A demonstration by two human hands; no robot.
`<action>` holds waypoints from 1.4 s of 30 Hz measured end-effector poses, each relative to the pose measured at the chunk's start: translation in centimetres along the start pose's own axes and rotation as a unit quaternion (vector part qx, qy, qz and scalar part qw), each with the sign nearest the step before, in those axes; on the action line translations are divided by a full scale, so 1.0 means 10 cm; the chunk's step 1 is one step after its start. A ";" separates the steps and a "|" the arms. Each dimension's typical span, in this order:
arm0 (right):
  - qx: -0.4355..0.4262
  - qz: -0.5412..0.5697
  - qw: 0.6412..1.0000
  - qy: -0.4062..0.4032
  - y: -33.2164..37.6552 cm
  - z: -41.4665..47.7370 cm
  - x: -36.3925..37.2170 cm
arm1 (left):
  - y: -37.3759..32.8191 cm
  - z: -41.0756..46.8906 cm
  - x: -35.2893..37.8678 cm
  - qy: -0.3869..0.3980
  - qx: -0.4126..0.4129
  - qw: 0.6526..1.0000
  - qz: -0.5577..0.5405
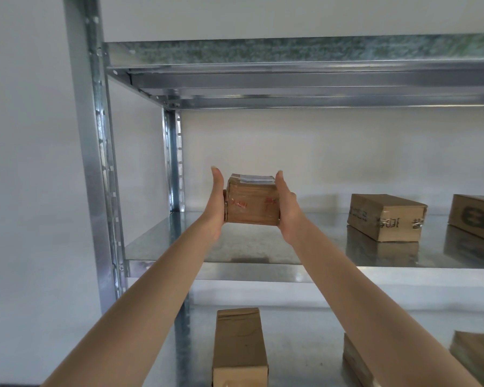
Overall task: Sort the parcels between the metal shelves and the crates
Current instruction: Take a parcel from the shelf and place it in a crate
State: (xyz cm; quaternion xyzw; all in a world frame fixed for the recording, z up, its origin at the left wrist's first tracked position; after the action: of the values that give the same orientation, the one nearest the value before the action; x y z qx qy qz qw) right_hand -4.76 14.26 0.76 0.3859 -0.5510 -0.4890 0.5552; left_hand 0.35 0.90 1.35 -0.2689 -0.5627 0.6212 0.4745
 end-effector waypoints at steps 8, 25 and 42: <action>-0.013 0.032 0.999 0.032 -0.07 -0.04 -0.06 | 0.04 0.10 -0.07 -0.051 -0.010 0.998 0.021; -0.145 0.078 0.983 0.079 -0.20 -0.36 -0.02 | 0.09 -0.17 -0.09 -0.035 0.131 0.991 0.021; -0.180 0.109 0.954 0.213 -0.45 -1.00 0.59 | 0.14 -0.61 -1.00 -0.116 0.178 0.977 0.021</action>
State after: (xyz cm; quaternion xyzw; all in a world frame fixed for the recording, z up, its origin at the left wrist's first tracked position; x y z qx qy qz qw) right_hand 4.13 6.47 -3.16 0.3128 -0.3615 -0.4226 0.7700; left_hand 9.28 -5.21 -3.31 -0.1180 -0.4888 0.7481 0.4330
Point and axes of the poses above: each hand's wrist, its own z-axis towards the middle knuckle, its own x-axis out of the palm, y = z × x, the point moved 1 cm from there along z, towards the middle knuckle, and after that the axes turned 15 degrees about -y, right-handed, at the moved point
